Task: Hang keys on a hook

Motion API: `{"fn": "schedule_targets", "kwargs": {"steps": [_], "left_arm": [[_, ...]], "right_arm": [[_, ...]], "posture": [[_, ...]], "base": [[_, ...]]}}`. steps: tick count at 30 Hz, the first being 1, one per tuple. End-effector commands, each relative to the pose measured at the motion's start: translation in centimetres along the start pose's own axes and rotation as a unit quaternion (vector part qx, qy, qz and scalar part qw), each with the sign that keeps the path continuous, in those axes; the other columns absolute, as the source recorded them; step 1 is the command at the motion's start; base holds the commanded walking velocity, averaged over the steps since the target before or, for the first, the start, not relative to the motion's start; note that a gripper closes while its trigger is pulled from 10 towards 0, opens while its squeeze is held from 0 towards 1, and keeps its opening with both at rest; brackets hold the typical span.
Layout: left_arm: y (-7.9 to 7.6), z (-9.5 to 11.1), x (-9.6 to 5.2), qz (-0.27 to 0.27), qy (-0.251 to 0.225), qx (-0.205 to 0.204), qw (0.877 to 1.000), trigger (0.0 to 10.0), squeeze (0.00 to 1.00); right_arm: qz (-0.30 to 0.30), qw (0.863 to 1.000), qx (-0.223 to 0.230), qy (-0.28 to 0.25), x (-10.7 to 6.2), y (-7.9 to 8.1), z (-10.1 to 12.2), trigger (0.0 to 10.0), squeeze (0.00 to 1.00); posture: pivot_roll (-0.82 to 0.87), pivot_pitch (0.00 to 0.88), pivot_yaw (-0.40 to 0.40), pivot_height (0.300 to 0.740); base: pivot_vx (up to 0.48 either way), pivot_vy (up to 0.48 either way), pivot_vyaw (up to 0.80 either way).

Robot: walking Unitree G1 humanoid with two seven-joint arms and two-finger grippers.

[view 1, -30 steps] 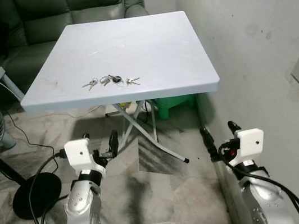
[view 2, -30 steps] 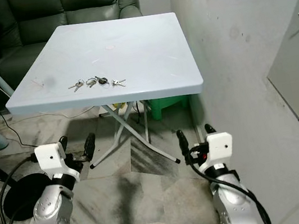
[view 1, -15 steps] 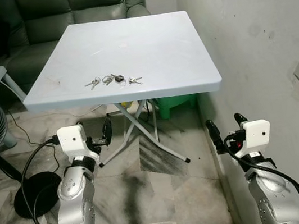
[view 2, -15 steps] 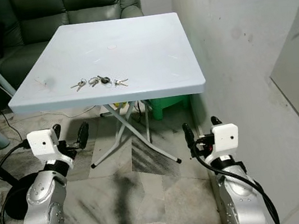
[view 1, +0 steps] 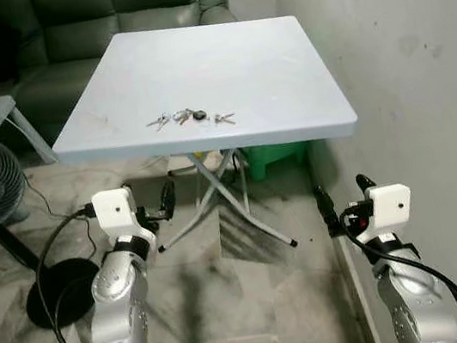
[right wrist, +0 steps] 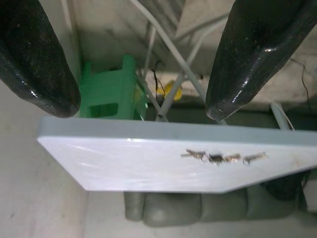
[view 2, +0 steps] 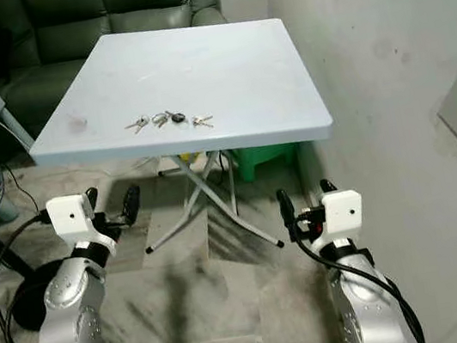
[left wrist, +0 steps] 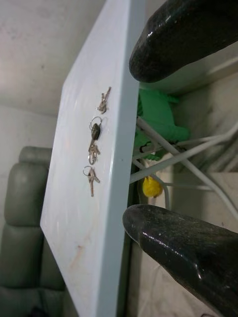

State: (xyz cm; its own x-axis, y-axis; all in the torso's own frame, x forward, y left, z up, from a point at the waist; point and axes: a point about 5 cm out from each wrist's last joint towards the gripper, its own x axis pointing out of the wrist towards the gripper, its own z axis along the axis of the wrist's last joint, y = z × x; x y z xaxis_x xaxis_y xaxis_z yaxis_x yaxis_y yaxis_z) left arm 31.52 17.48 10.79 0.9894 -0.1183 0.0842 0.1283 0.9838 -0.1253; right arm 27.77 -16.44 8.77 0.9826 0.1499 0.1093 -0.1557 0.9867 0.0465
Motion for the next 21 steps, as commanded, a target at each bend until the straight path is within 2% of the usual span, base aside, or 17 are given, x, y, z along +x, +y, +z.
{"fn": "schedule_targets", "kwargs": {"steps": [1, 21], "left_arm": [[-0.58, -0.16, 0.11, -0.006, 0.004, -0.002, 1.0, 10.0, 0.0], [-0.8, -0.17, 0.23, -0.005, 0.003, -0.009, 1.0, 10.0, 0.0]], "right_arm": [[-0.006, 1.0, -0.008, -0.001, -0.04, -0.63, 0.35, 10.0, 0.0], [-0.001, 1.0, -0.013, 0.002, -0.14, -0.52, 0.5, 10.0, 0.0]], "posture": [[-0.03, 0.0, 0.011, 0.732], [-0.03, 0.0, 0.005, 0.732]], "base": [[0.0, 0.364, 0.0], [0.0, 0.381, 0.0]]}}
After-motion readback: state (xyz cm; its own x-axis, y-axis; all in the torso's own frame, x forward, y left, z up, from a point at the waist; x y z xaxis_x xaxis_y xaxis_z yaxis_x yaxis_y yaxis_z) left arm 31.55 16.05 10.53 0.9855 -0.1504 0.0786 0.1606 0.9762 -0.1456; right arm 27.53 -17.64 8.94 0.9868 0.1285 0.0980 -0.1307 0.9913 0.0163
